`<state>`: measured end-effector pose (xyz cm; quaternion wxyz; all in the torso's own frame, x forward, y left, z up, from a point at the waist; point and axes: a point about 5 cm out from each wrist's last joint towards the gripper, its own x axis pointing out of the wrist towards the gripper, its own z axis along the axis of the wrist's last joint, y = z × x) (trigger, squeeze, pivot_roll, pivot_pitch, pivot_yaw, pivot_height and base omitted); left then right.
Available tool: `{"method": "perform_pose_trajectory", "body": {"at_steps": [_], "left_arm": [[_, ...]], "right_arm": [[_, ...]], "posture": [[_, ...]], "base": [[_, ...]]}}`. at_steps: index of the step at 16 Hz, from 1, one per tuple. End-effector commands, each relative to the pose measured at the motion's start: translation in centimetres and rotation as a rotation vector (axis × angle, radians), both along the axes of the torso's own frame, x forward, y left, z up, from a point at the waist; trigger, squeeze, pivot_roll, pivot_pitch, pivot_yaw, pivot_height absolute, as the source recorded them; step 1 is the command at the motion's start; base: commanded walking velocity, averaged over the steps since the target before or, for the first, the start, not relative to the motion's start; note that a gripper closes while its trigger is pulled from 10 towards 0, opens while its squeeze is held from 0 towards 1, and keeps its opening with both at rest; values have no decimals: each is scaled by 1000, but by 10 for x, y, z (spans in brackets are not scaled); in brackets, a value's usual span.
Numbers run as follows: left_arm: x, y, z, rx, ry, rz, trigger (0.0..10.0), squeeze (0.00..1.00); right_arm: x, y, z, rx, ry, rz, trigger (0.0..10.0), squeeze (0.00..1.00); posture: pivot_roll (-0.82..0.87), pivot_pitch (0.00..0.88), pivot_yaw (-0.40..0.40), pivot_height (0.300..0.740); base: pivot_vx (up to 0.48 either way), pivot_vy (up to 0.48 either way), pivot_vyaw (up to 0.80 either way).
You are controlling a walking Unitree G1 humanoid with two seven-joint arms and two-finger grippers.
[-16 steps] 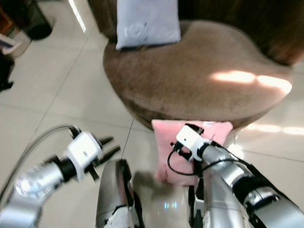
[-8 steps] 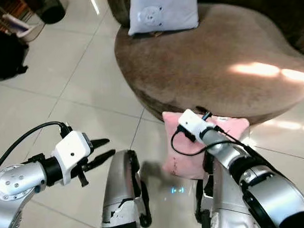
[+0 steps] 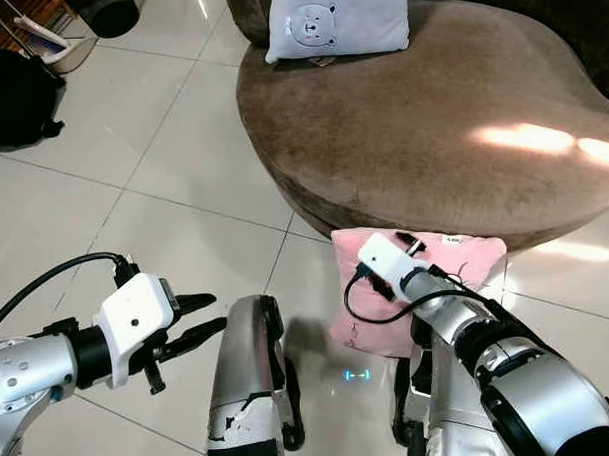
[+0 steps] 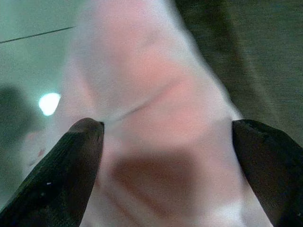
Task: Move the pillow to the sofa from floor
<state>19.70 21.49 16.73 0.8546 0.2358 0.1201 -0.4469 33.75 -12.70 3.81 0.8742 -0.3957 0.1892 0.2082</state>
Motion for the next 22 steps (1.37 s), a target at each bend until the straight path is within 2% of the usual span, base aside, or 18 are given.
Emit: {"method": "perform_pose_trajectory", "body": {"at_steps": [1, 5, 7, 9, 10, 11, 13, 15, 22], "left_arm": [[-4, 3, 1, 14, 15, -7, 10000, 0], [-5, 3, 0, 20, 32, -15, 10000, 0], [-5, 3, 0, 22, 33, -18, 10000, 0], [-5, 2, 0, 26, 31, -22, 10000, 0], [-5, 2, 0, 27, 31, -22, 10000, 0], [-6, 3, 0, 30, 30, -19, 10000, 0], [-7, 4, 0, 34, 30, -19, 10000, 0], [-7, 5, 1, 38, 32, -19, 10000, 0], [-9, 3, 1, 26, 44, -32, 10000, 0]], "right_arm": [[-17, 4, -21, -26, 104, 53, 10000, 0], [-25, 8, -27, -80, 148, 199, 10000, 0], [-24, 8, -26, -85, 141, 205, 10000, 0], [-19, 6, -20, -90, 90, 171, 10000, 0], [-14, 5, -16, -107, 41, 146, 8549, 0], [-10, 6, -11, -124, -24, 106, 6078, 0], [-13, 10, -14, -131, -29, 107, 941, 0], [-17, 14, -19, -137, -18, 122, 0, 0], [-19, 16, -21, -138, -28, 121, 0, 0]], "posture": [[401, 362, 159, 542], [393, 362, 159, 542], [387, 363, 159, 542], [390, 362, 160, 542], [391, 363, 161, 542], [392, 361, 161, 542], [398, 359, 163, 542], [401, 361, 164, 542], [399, 363, 167, 542]], "base": [[0, 0, 0], [0, 0, 0], [0, 0, 0], [0, 0, 0], [0, 0, 0], [0, 0, 0], [0, 0, 0], [0, 0, 0], [0, 0, 0]]}}
